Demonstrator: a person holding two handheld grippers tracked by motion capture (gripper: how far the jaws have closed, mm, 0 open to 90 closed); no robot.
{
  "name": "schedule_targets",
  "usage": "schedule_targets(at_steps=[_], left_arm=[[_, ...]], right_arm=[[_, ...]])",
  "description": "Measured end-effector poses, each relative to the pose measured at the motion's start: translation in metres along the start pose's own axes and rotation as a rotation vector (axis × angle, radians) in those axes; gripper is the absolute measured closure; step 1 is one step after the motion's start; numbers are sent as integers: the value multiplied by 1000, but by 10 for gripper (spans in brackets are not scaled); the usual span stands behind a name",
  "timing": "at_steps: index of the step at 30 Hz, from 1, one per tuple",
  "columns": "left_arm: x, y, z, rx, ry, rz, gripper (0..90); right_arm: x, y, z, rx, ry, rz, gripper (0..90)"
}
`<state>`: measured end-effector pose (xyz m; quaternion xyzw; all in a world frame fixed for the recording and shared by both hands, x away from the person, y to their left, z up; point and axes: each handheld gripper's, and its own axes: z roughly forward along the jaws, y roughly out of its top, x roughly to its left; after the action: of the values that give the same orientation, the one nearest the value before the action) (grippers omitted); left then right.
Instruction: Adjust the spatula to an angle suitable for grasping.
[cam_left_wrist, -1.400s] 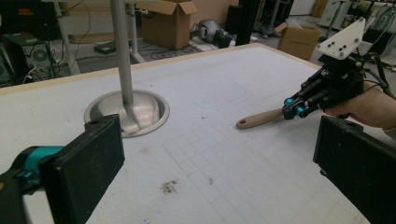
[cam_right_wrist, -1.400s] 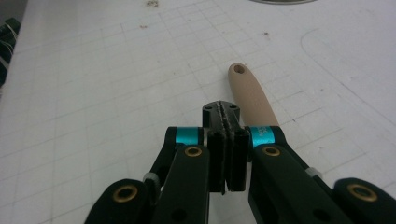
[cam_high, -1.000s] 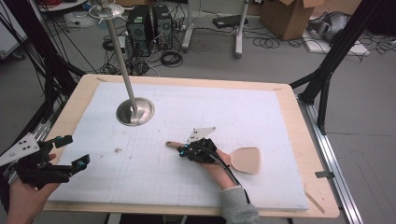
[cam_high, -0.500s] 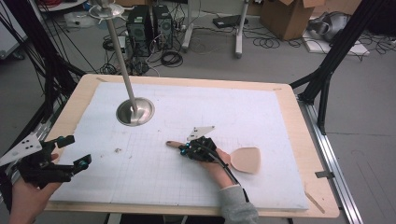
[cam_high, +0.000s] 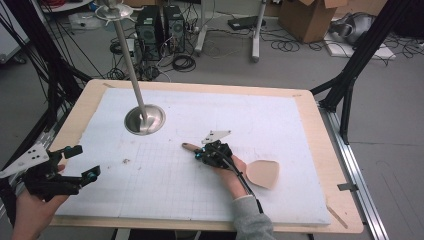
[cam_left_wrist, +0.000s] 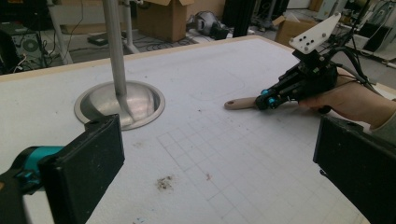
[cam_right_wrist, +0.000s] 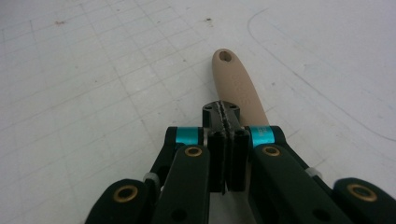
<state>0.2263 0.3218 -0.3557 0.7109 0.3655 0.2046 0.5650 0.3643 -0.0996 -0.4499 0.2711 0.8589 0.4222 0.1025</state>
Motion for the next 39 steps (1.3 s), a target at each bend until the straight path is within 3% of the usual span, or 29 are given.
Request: schedule_targets(at_steps=[11,21,31,39], left_arm=[[1,-1,0,1,-2,-4,23],[3,-3,1,4,-1,-12,23],[3,-4,2,7,-4,-13,23],[4,-5,3,11,-5,-15,23]], right_arm=[[-12,5,2,18,2,44,900],[-21,13,4,72,-54,43,900],[-27,14,4,71,-63,62,900],[-34,14,2,79,-116,93,900]])
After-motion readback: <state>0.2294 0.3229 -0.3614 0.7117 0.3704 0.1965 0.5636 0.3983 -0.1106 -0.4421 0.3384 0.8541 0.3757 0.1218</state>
